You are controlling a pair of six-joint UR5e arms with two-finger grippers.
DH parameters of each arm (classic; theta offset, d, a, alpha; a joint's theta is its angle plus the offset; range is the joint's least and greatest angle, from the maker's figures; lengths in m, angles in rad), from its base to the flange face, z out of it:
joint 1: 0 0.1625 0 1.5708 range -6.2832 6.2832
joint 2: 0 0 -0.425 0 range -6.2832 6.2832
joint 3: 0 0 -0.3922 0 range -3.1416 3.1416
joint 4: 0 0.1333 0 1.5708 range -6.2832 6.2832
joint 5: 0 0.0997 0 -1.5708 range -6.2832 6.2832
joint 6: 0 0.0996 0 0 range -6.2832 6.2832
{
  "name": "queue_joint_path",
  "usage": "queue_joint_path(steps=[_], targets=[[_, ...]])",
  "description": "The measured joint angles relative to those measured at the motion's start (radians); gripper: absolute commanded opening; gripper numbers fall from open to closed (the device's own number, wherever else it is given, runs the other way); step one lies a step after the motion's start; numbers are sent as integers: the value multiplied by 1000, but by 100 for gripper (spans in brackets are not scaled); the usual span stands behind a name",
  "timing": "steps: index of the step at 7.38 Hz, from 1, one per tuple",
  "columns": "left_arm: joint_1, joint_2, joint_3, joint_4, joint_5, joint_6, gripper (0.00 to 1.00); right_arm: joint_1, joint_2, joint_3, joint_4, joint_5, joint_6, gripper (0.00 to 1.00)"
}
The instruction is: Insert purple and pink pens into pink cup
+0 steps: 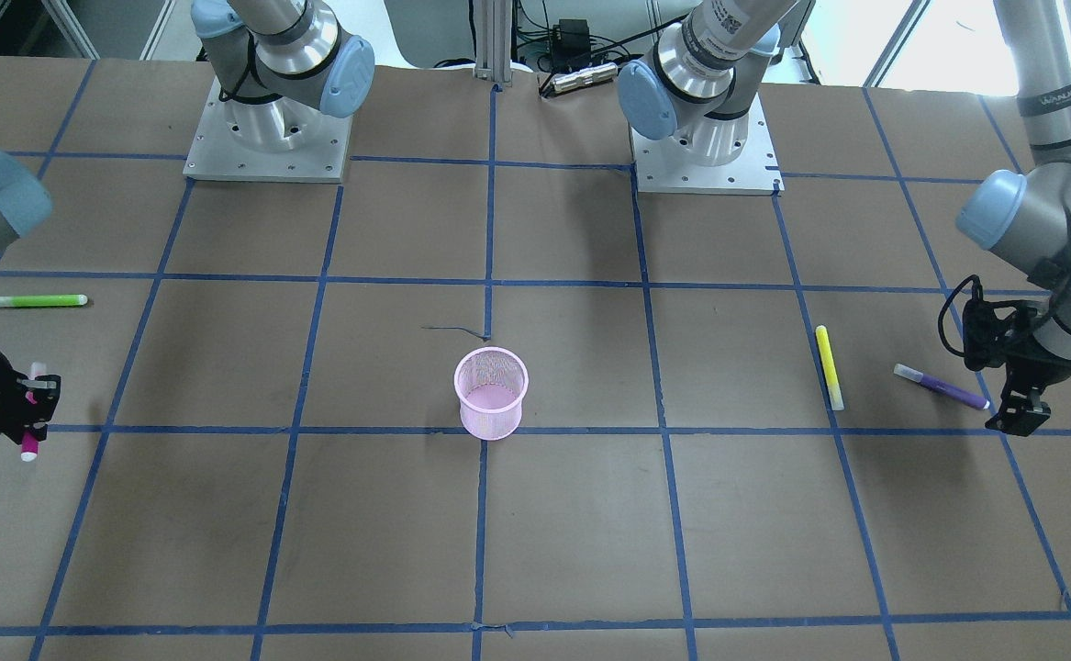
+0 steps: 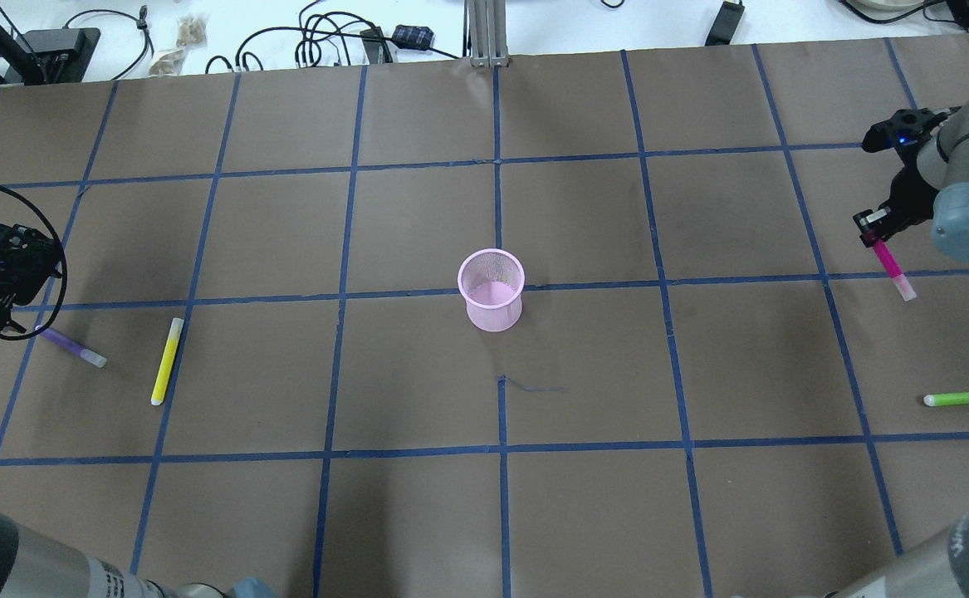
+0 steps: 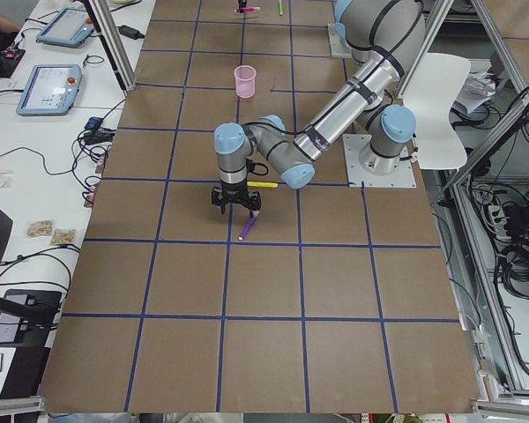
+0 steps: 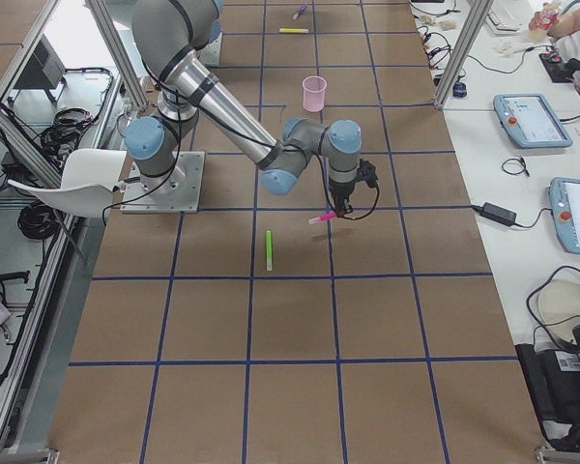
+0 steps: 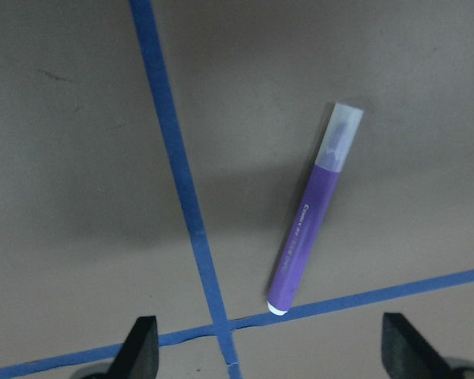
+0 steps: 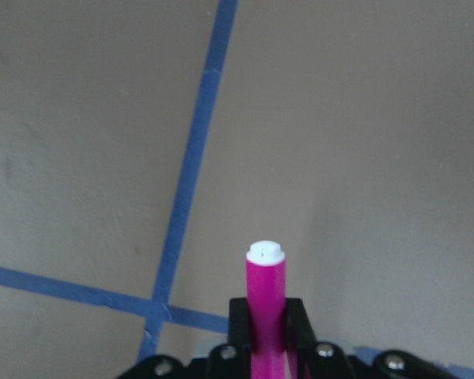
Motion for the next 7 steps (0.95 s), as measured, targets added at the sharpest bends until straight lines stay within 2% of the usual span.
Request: queue_joint_path(steps=[2,3,4,5,7], targets=[[44,-24,-5,12,-37,126,89,154,-70,-11,-35,80,100,0],[56,-26,-19,13,-42,129,88,270,-89,-12,-112,97,203,0],[67,-28,-31,16,-44,132,82,395,-97,-13,-175,92,334,0],[77,-32,-34,17,-58,137,73,517,-101,-16,-214,58,482,0],[84,-49,-32,36,-93,139,73,721,-103,-20,-276,-85,724,0]])
